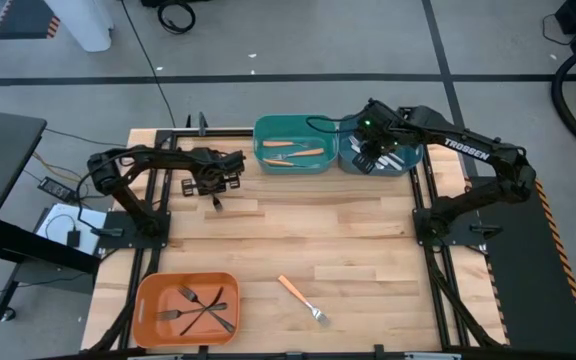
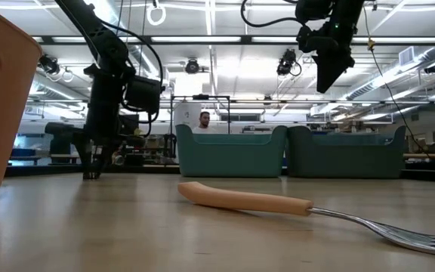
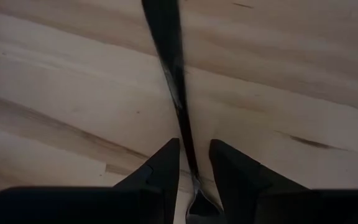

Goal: Sort silverware by color (type)
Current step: Put the black fork into the orange bin

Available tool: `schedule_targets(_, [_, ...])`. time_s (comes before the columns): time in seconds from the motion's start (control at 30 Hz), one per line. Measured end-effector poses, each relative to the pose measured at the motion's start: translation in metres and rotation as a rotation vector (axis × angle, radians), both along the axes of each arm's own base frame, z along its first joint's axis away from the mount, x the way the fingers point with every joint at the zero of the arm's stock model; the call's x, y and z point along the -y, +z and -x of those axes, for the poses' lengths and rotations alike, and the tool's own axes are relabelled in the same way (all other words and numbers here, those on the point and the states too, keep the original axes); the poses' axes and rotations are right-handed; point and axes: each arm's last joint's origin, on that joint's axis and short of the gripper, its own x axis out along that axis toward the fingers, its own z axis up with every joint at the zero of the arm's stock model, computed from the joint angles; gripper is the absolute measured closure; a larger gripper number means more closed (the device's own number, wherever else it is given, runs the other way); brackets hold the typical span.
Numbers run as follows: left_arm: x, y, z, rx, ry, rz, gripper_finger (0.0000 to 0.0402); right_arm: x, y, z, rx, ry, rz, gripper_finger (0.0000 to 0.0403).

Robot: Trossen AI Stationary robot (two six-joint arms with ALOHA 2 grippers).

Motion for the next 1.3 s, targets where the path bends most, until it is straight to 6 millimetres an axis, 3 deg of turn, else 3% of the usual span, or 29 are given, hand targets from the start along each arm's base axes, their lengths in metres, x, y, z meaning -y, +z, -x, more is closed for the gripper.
schedule_targets(0.17, [0.000, -0.001, -0.001, -0.004, -0.051, 0.010, 0.0309, 0.000, 0.000, 0.000, 0.000, 0.000, 0.000, 0.0297])
schedule_targets(0.37, [0.001, -0.002, -0.003, -0.010, -0.170, 0.023, 0.0384, 0.000, 0.000, 0.000, -0.007, 0.019, 0.006, 0.0297])
schedule_targets(0.67, [0.016, 0.010, -0.007, 0.025, -0.394, 0.084, 0.0388, 0.000, 0.000, -0.001, 0.002, 0.016, 0.011, 0.0297])
schedule_targets(0.97, [0.044, 0.088, -0.017, 0.129, -0.683, 0.038, 0.0389, 0.002, 0.001, -0.002, 0.021, 0.013, 0.022, 0.0297])
schedule_targets(1.13, [0.079, 0.148, -0.007, 0.099, -0.938, 0.078, 0.0388, 0.002, 0.001, -0.003, 0.023, 0.012, 0.024, 0.0297])
schedule_targets(1.3, [0.124, 0.200, 0.009, 0.186, -1.218, 0.147, 0.0388, 0.001, 0.001, -0.003, 0.030, 0.018, 0.013, 0.0297])
